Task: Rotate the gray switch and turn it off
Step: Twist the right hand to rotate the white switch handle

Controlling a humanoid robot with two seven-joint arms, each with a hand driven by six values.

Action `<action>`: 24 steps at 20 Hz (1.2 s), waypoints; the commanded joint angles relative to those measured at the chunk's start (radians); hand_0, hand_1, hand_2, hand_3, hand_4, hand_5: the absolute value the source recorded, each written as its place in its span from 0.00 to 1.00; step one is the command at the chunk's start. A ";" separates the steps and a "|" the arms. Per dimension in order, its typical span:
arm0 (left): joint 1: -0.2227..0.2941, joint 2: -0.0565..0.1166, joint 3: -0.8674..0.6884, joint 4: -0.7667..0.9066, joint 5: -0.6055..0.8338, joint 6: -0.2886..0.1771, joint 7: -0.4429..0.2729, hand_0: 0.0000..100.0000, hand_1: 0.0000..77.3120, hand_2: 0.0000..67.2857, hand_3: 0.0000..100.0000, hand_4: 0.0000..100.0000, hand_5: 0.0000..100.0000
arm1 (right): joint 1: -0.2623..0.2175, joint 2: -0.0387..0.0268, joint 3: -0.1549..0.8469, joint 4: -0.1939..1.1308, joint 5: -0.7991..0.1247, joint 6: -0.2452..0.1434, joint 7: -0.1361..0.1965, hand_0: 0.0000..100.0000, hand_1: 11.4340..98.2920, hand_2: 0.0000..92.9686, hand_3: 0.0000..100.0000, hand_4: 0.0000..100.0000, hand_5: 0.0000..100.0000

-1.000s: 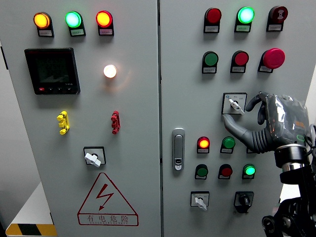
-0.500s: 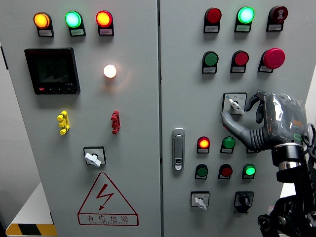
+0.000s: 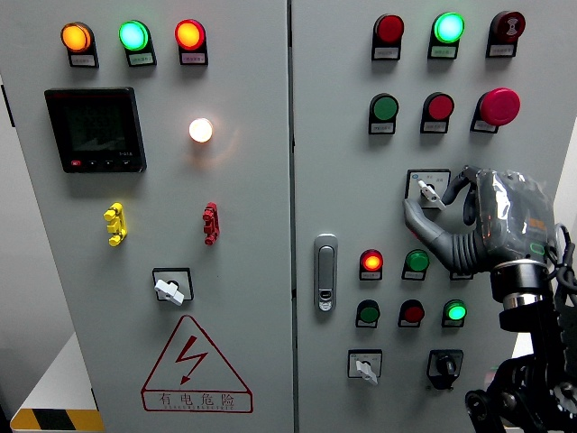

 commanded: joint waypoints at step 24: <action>0.000 0.000 0.000 0.000 0.000 0.000 -0.001 0.00 0.00 0.15 0.21 0.12 0.12 | 0.013 -0.0045 -0.009 -0.018 -0.004 -0.011 -0.003 0.45 0.25 0.81 1.00 0.83 0.96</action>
